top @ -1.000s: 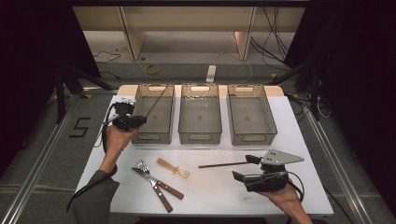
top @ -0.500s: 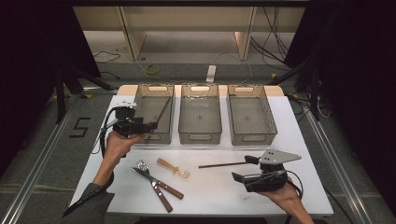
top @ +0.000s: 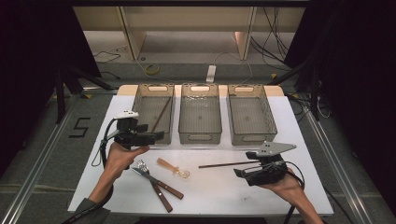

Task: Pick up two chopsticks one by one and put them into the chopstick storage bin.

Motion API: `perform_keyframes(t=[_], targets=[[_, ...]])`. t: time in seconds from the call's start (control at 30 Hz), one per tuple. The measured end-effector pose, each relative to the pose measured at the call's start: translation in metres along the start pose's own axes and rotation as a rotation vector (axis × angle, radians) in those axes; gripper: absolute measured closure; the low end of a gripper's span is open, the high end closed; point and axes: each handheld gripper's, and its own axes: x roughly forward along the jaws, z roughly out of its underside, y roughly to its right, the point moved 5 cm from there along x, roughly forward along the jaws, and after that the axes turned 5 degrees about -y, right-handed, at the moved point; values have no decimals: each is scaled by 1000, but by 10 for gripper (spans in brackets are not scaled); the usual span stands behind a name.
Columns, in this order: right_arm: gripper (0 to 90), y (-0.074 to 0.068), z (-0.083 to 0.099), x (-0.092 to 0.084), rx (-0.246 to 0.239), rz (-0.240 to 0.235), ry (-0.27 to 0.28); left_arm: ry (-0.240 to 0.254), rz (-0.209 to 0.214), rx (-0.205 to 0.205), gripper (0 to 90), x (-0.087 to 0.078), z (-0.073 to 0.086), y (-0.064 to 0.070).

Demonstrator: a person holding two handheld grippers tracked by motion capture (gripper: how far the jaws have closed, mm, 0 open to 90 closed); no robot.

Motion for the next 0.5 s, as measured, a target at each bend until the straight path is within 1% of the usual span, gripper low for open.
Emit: perform_keyframes(t=[0.07, 0.23, 0.33, 0.4, 0.43, 0.5], targets=[[242, 3, -2, 2, -17, 1, -30, 6, 13, -1, 173, -1, 3, 5], [257, 12, -12, 7, -53, -1, -144, 17, 25, 18, 168, -3, 13, 17], [267, 18, -17, 12, -82, 5, -208, 30, 13, 40, 168, -3, 19, 22], [286, 22, -21, 17, -96, 12, -244, 25, 9, 56, 168, -3, 23, 26], [292, 24, -22, 19, -101, 9, -257, 22, 9, 65, 166, -3, 25, 28], [293, 26, -23, 26, -108, -15, -305, 24, 9, 84, 161, -4, 28, 31]])
